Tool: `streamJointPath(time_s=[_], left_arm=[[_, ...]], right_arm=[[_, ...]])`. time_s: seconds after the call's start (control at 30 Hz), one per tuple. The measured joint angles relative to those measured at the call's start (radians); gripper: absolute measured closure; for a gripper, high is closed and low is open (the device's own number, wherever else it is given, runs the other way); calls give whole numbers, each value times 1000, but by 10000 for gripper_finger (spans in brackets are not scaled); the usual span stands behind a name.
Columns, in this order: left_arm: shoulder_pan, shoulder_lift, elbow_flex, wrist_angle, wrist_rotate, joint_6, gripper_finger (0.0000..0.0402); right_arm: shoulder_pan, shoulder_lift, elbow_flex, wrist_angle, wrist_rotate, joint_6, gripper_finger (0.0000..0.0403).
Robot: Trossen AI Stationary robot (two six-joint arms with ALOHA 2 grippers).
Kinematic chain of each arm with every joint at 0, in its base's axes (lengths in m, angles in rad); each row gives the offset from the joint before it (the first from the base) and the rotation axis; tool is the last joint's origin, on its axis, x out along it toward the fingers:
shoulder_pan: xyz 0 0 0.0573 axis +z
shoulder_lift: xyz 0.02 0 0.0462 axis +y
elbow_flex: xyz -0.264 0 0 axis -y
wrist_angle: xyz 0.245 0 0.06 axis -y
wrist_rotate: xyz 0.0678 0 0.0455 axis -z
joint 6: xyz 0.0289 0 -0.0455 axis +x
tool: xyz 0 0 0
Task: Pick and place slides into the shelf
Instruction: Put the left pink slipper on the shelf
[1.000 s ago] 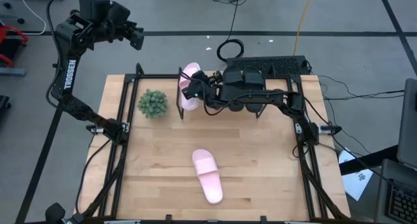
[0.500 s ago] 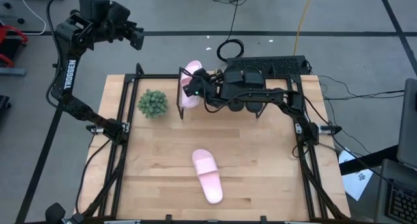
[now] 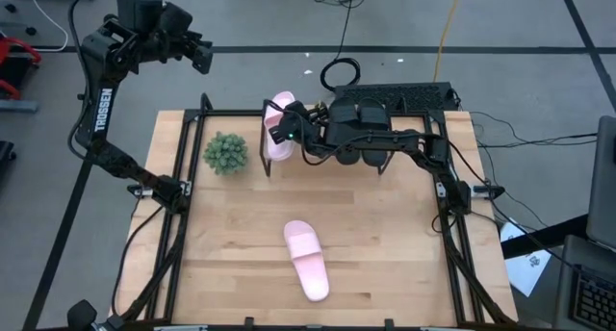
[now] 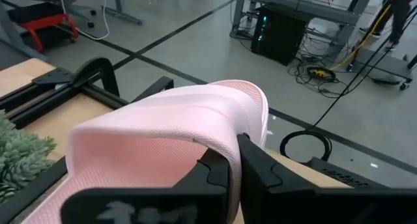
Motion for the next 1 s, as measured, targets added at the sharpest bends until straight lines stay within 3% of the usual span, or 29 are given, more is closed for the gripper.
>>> streamJointPath(time_s=[0.3,0.57,1.0], left_arm=[[0,0,0,0,0,0,234],[0,0,0,0,0,0,234],[0,0,0,0,0,0,234]], right_arm=[[-15,0,-29,35,-100,29,367],[-14,3,-43,45,-114,24,345],[-13,3,-43,107,-135,18,250]])
